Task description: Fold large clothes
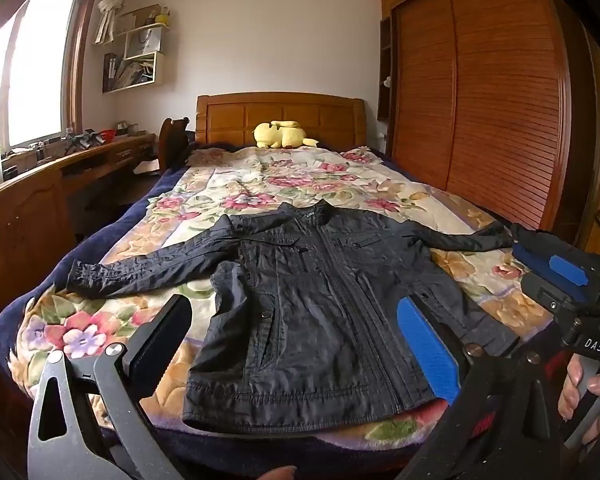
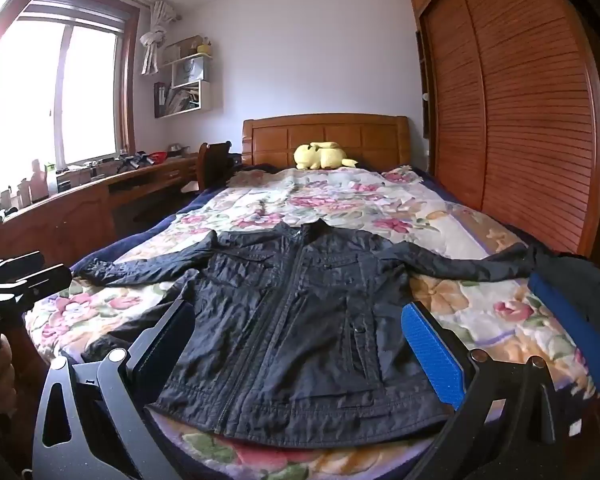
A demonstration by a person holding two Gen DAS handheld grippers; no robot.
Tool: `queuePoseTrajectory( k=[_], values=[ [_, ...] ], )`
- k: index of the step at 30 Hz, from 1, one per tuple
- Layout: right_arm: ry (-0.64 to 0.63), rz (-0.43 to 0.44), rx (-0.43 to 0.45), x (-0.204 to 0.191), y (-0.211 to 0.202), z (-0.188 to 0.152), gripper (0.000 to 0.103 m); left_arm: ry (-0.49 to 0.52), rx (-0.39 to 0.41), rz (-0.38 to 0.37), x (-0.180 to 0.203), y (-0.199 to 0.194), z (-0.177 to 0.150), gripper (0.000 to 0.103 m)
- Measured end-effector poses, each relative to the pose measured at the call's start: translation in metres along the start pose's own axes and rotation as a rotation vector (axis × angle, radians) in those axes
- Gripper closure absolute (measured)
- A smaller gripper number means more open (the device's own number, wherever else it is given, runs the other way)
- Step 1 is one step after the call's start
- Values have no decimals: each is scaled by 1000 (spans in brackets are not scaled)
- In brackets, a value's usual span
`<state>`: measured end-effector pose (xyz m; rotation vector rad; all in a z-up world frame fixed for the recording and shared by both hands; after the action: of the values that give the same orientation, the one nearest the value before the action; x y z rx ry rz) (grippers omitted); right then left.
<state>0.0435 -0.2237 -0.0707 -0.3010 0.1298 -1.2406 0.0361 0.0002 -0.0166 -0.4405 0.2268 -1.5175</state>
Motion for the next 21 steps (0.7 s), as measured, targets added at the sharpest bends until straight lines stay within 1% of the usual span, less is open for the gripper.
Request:
queuePoseTrajectory(
  k=[2, 4, 9, 10, 15, 21],
  values=[
    [3, -3, -2, 2, 2, 0, 0, 2, 0, 2, 0, 0, 0, 0],
    [-6, -1, 15, 2, 1, 0, 0, 8, -2, -2, 1, 0, -1, 0],
    [-9, 2, 17, -4, -3, 1, 0, 16, -6, -11, 6, -2, -2, 0],
    [-3, 4, 16, -2, -3, 1, 0, -3, -6, 8, -2, -3, -2, 0],
    [3, 6, 9, -1, -2, 1, 0, -3, -10, 8, -1, -4, -4, 0],
    [1, 5, 10, -1, -2, 0, 0, -9, -10, 3, -8, -1, -6, 0]
  ],
)
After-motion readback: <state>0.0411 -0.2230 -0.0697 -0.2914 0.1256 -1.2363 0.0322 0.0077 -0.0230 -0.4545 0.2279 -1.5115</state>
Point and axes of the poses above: each gripper's, at about its wrist camera, not at the fingertips, and y roughly the way its jaws point, x to its right, z to its top, the point moved 4 cm from there along y, roughly the way its jaws point, and after that the axes turned 5 degrees about -y, right-handed, at the moved point
